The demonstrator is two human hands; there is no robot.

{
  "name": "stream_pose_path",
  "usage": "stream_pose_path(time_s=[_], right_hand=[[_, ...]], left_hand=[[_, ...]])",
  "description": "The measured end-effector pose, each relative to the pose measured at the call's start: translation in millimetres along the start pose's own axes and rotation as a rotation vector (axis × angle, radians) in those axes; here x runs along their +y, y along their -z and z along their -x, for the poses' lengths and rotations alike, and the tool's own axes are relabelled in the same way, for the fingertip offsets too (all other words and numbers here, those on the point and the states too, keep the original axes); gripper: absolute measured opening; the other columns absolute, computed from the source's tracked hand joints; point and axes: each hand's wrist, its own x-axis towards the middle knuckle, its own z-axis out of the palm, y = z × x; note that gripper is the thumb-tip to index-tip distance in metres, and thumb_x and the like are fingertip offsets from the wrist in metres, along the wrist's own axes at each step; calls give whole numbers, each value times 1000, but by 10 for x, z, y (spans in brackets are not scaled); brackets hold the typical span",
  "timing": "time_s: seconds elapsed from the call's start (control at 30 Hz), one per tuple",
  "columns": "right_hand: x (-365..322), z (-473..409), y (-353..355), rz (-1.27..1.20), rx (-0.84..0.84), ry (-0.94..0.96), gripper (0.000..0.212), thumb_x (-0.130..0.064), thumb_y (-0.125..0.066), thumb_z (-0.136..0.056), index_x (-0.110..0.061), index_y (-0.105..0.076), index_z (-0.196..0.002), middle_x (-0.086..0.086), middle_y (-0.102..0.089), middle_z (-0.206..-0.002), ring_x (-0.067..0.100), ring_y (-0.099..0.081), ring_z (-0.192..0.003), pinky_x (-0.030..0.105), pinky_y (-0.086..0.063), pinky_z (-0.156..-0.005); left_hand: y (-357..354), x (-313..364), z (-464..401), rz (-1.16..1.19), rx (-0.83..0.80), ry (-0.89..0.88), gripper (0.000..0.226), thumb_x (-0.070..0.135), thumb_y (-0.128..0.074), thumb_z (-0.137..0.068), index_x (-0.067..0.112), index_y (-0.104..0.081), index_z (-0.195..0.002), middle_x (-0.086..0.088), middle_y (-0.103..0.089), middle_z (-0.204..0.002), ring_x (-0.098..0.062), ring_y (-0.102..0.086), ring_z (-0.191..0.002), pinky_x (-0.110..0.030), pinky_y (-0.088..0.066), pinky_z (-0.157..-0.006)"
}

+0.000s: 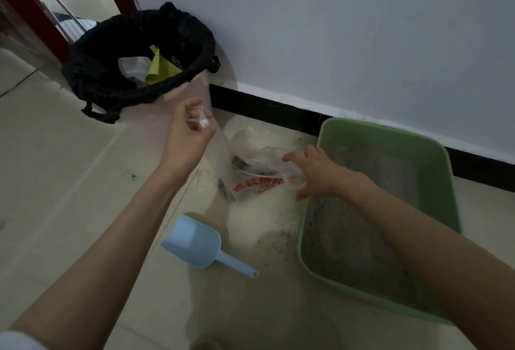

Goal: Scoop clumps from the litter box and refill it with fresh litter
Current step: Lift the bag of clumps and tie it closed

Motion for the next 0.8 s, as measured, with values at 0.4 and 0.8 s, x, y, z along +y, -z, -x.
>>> stream_pose_path(time_s=[0.4, 0.8], right_hand=[[-291, -33, 455, -864, 526, 53, 33, -18, -50, -94, -10, -55, -62, 18, -52, -75, 24, -47, -71, 13, -43, -64], [-474, -15, 657, -1261, 489, 190, 34, -12, -58, -90, 19, -56, -104, -5, -66, -114, 11, -62, -109, 46, -45, -101]], left_hand=[[-111, -288, 49, -425, -42, -37, 31, 43, -54, -89, 18, -66, -103, -7, -57, -107, -27, -42, -113, -25, -28, -90], [145, -31, 278, -126, -16, -93, 64, 41, -67, -80, 26, -37, -134, 7, -32, -141, -1, -28, -126, -22, -27, -101]])
